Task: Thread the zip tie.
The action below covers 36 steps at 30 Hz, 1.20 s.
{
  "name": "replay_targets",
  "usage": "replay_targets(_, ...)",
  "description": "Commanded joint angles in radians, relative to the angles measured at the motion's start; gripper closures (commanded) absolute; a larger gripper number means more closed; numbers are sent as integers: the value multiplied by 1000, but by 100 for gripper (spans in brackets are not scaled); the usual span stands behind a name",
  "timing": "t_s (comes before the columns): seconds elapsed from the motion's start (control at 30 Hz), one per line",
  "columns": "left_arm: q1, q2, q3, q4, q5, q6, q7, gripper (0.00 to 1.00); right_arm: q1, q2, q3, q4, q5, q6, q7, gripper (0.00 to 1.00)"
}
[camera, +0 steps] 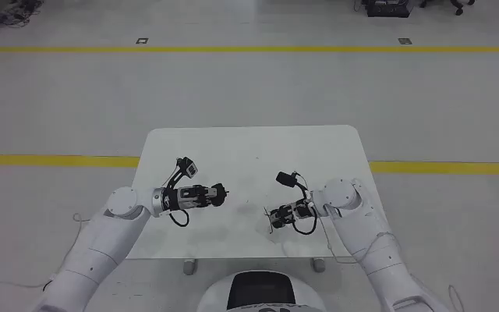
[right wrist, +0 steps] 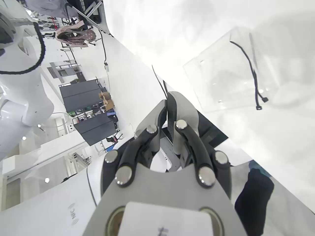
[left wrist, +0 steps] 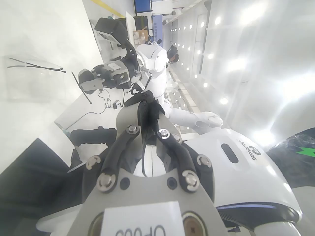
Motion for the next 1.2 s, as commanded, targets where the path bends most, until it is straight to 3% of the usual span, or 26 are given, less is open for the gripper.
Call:
replay_targets(0.0, 0, 0, 0, 0, 0, 0, 0, 100, 0, 0, 0, 0, 0, 0, 0, 100)
replay_targets(0.1, 0, 0, 0, 0, 0, 0, 0, 100, -2, 0, 0, 1, 4, 1, -7, 100)
replay_targets(0.37, 0, 0, 0, 0, 0, 0, 0, 100, 36, 15, 24, 109, 334, 100, 0, 100)
replay_targets(0.57, 0, 0, 0, 0, 0, 0, 0, 100, 97, 57, -40, 208, 581, 218, 0, 100)
replay_targets(0.73, 0, 0, 0, 0, 0, 0, 0, 100, 129, 92, -120, 253, 864, 307, 0, 100)
replay_targets(1.03, 0, 0, 0, 0, 0, 0, 0, 100, 129, 92, -120, 253, 864, 307, 0, 100)
replay_targets(1.17, 4, -1, 9, -15, 23, 6, 32, 100, 113, 85, -112, 262, 993, 372, -16, 100)
